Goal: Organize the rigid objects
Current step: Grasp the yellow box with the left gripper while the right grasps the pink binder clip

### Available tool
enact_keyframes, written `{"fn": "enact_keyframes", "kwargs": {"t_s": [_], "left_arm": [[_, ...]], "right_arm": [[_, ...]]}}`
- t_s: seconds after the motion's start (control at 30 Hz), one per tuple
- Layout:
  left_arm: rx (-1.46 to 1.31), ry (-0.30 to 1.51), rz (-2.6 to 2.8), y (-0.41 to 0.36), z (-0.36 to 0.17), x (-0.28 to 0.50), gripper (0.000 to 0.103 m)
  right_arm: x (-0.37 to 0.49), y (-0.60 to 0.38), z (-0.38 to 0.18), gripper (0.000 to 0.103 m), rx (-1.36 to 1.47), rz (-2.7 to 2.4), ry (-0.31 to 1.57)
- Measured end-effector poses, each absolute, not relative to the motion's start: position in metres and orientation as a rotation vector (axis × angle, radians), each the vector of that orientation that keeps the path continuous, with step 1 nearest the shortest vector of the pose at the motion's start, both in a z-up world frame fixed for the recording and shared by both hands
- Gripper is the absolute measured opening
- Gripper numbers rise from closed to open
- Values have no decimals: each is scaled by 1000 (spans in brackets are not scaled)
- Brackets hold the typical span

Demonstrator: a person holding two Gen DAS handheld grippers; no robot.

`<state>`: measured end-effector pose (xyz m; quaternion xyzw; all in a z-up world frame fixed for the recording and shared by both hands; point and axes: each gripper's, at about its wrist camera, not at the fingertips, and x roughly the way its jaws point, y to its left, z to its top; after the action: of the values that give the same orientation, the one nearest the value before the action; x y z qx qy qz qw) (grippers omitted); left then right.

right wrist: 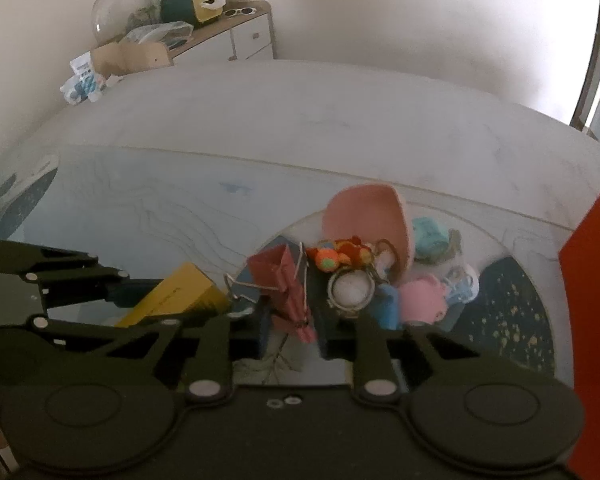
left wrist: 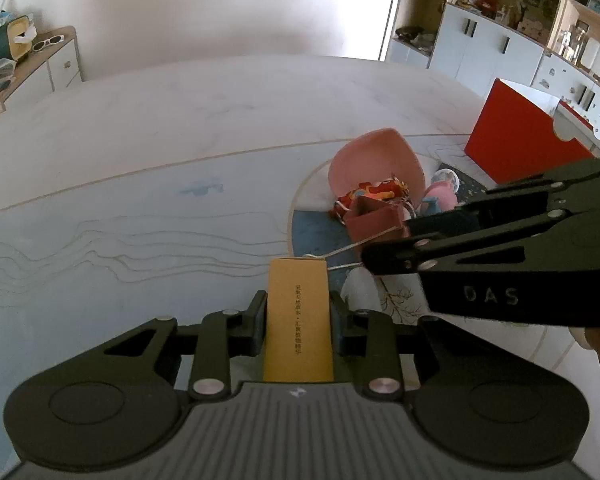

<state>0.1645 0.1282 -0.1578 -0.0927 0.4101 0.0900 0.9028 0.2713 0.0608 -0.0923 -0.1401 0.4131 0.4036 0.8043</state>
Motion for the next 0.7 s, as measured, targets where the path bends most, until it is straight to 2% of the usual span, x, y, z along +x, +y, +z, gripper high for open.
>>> {"fn": "enact_keyframes", "kwargs": {"t_s": [0.2, 0.47, 0.63, 0.7], "left_arm": [[-212, 853, 192, 130, -156, 164, 29], [-261, 839, 211, 134, -149, 154, 29], [-263, 837, 223, 137, -148, 149, 29], [-262, 837, 229, 138, -148, 147, 29]], "right_arm": [[267, 54, -86, 8, -285, 882, 862], [260, 46, -75, 7, -266, 906, 842], [257, 48, -79, 12, -285, 917, 858], [256, 49, -79, 21, -285, 916, 859]]}}
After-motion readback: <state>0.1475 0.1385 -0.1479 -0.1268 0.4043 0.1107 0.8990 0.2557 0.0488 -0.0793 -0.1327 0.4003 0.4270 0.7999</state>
